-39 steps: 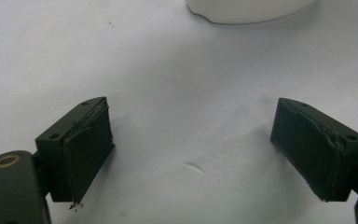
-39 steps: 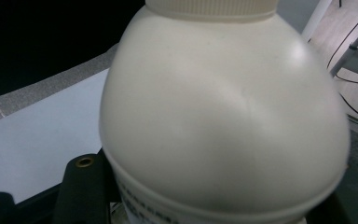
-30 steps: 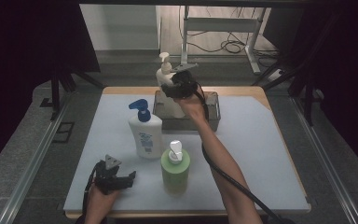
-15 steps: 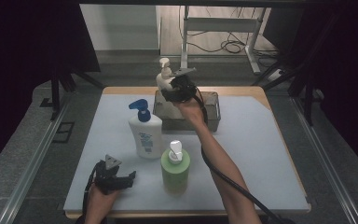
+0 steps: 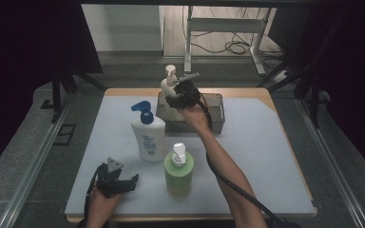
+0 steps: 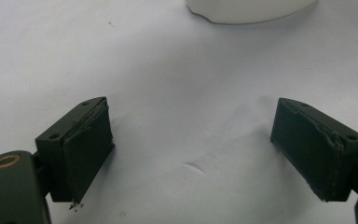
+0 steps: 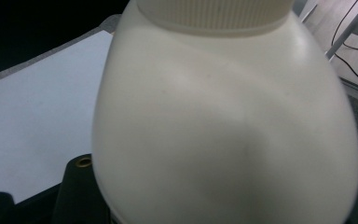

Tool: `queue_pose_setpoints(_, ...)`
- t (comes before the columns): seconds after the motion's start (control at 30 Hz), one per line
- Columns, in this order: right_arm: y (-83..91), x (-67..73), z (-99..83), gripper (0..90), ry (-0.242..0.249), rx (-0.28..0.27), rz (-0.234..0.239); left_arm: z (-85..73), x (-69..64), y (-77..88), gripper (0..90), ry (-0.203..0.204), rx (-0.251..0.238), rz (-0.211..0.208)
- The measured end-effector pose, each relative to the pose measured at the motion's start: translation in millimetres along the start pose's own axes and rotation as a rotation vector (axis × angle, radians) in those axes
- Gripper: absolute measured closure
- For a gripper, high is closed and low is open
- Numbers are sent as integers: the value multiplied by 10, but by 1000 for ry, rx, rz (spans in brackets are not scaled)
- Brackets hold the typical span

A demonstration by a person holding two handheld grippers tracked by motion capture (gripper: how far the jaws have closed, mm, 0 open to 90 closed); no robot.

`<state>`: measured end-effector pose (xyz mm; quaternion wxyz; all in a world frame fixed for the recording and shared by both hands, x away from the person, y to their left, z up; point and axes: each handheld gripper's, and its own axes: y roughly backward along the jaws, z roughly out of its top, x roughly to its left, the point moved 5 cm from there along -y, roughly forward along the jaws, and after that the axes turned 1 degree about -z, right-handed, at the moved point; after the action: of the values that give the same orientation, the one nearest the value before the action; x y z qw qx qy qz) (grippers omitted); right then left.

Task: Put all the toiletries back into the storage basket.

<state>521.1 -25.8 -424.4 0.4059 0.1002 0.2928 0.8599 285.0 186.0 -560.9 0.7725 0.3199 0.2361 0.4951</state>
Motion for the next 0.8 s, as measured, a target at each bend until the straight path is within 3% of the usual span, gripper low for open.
queue_pose_setpoints(0.8, -101, 7, -257, 382, -7, 46, 10, 0, 1, 2, 121, -1, 2, 0)
